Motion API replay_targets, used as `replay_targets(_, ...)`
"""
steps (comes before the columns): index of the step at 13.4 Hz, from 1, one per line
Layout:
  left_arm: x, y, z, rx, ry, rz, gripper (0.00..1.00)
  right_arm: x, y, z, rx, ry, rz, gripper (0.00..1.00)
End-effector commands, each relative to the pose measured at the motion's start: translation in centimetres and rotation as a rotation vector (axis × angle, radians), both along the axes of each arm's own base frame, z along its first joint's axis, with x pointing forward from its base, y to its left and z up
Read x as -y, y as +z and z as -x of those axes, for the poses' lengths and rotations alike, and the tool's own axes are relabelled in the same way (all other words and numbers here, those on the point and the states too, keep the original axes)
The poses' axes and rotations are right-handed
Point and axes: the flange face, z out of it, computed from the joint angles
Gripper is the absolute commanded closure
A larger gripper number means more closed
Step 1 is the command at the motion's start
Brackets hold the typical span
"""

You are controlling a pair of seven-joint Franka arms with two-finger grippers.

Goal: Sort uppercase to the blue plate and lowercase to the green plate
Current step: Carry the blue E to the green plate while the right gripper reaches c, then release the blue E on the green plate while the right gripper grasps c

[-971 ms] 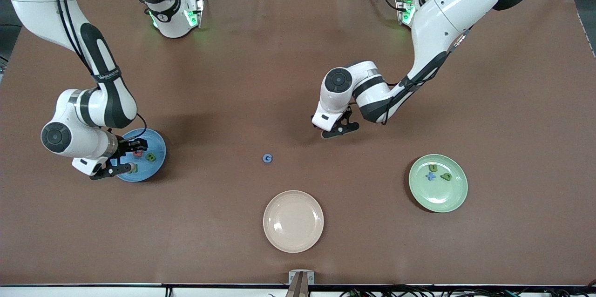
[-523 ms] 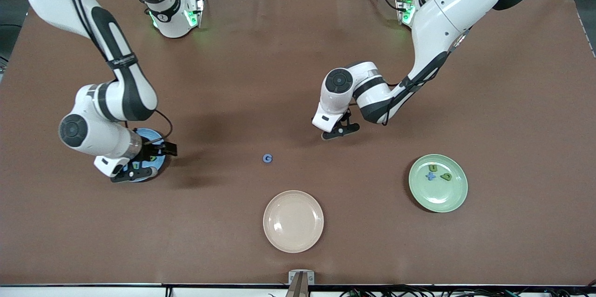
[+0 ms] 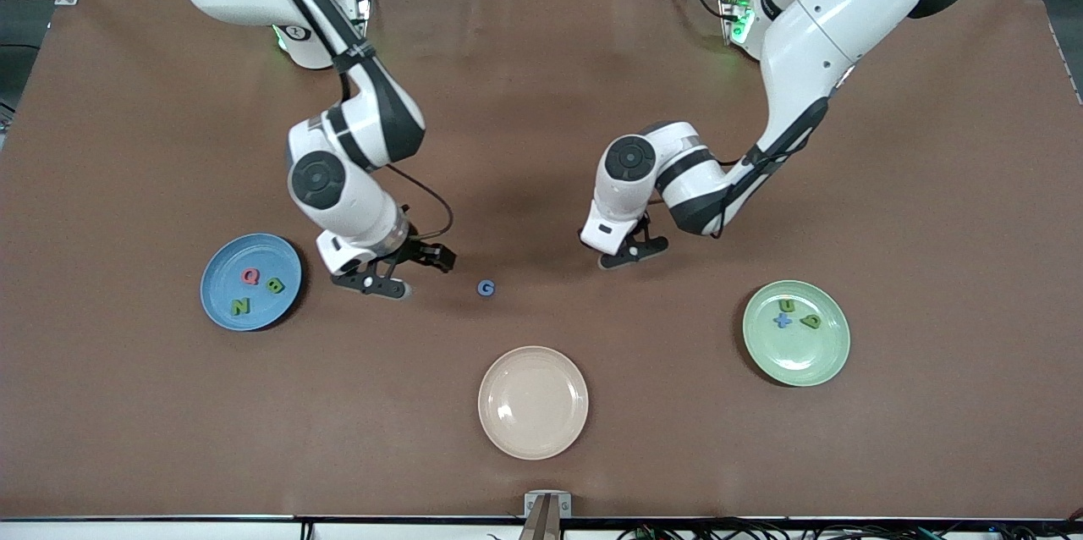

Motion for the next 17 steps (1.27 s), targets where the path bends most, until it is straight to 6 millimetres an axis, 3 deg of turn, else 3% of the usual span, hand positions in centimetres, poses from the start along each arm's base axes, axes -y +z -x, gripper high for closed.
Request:
replay_targets(1, -4.3, 2.0, -4.2, 0.058, -0.023, -0.015, 1.0, -3.6, -2.6, 1.3, 0.022, -0.082, -0.02, 0.0)
replay_targets(4, -10.9, 3.1, -8.1, 0.071, -0.086, -0.031, 1.0, -7.2, -6.0, 2.5, 0.006, -0.116, -0.014, 0.0)
replay_targets(6, -14.5, 4.4, -9.8, 0.09, -0.123, -0.051, 1.0, -8.4, -7.4, 2.7, 0.014, -0.115, 0.015, 0.0)
replay_targets(7, -17.3, 4.4, -10.9, 0.089, -0.135, -0.06, 1.0, -8.9, -8.0, 3.0, 0.016, -0.102, 0.028, 0.01)
replay_targets(10, -24.2, 5.3, -13.6, 0.1, -0.191, -0.076, 0.99, -10.2, -8.9, 3.0, 0.021, -0.094, 0.034, 0.02)
replay_targets(12, -27.6, 5.5, -14.7, 0.101, -0.238, -0.083, 0.99, -10.7, -8.5, 2.3, 0.049, -0.074, 0.044, 0.03)
replay_targets(17, -29.5, 5.8, -16.1, 0.116, -0.278, -0.091, 0.91, -10.4, -10.6, -0.2, 0.147, 0.047, 0.143, 0.03)
